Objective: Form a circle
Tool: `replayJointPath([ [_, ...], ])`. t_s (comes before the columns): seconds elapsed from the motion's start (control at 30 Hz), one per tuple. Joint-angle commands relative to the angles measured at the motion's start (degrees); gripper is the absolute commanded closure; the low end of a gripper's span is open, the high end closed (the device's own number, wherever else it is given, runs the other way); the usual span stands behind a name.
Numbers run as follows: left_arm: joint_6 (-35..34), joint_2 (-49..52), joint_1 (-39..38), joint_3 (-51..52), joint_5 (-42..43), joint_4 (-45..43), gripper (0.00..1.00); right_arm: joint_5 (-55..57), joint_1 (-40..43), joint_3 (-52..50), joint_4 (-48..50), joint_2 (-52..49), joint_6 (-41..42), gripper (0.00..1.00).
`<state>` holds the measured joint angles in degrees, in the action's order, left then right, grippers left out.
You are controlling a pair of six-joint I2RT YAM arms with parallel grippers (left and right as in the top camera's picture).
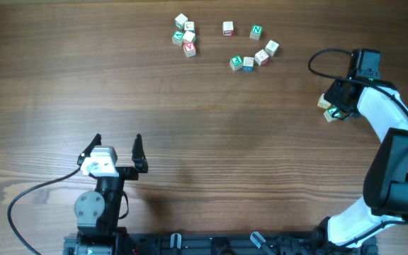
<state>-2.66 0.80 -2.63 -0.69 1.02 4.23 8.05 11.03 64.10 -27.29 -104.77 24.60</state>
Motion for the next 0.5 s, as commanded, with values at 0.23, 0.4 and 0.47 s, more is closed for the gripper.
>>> replayJointPath([
  [0.23,-0.4,-0.5,-0.3,0.4,0.9,0.0,0.00,1.6,0.1,-0.7,-1.7,-0.2,1.7,0.96],
  [0.4,-0.4,-0.5,-0.3,0.4,0.9,0.0,0.00,1.6,0.1,-0.7,-1.8,-0.2,1.7,0.96],
  [0.47,-0.4,-0.5,-0.3,0.4,0.9,0.0,0.00,1.6,0.1,-0.7,-1.7,-0.2,1.7,0.96],
])
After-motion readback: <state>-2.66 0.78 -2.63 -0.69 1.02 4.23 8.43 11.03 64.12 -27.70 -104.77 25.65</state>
